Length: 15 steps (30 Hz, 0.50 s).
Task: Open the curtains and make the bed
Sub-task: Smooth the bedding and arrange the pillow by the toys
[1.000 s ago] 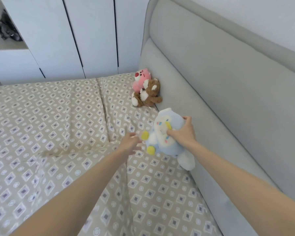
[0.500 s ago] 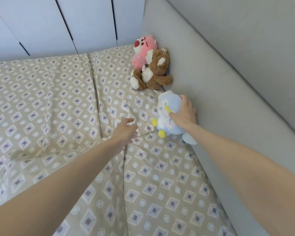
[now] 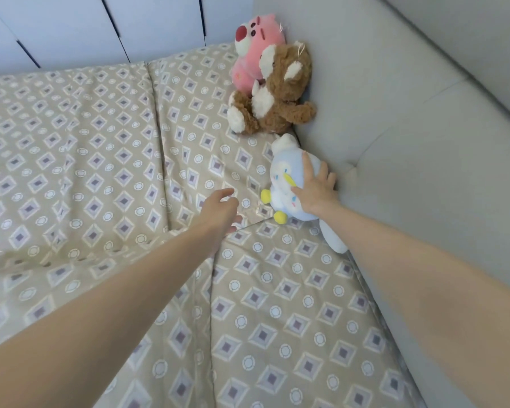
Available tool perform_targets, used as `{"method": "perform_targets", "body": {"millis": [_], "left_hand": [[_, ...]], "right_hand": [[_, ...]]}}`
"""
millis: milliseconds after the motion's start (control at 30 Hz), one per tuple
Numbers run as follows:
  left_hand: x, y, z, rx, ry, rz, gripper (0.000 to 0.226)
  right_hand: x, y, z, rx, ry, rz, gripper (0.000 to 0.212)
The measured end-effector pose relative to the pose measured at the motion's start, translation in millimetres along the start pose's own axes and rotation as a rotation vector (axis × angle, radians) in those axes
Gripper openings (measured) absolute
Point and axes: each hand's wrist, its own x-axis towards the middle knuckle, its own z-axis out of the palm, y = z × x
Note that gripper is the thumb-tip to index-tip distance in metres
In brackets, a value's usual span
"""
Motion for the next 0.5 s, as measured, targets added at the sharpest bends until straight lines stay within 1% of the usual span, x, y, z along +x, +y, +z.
{"method": "perform_targets", "body": {"millis": [67, 100, 167, 233, 333, 433, 500], "left_hand": [[1, -7, -1, 0.008, 0.004, -0.008, 0.041], [1, -9, -2, 0.011, 0.013, -0.011, 0.041], [-1, -12, -5, 0.011, 0.03, -0.022, 0.041], [-6, -10, -7, 0.006, 0.034, -0.019, 0.041], [-14, -6, -10, -0.008, 0.03, -0.01, 0.041], [-25, -5, -12, 0.004, 0.031, 0.001, 0.042], [-39, -4, -14, 0.021, 0.017, 0.004, 0.043]], "right_hand": [[-1, -1, -2, -0.107, 0.045, -0.013, 0.076], [-2, -3, -5, -0.088, 0.082, -0.016, 0.076], [-8, -8, -7, 0.028, 0.16, -0.029, 0.074], [-17, -9, -6, 0.091, 0.21, -0.083, 0.069], [-25, -3, -12, 0.118, 0.133, -0.166, 0.062], [-34, 2, -29, 0.163, -0.01, -0.166, 0.06], [-46, 5, -40, 0.167, -0.073, -0.172, 0.06]]}}
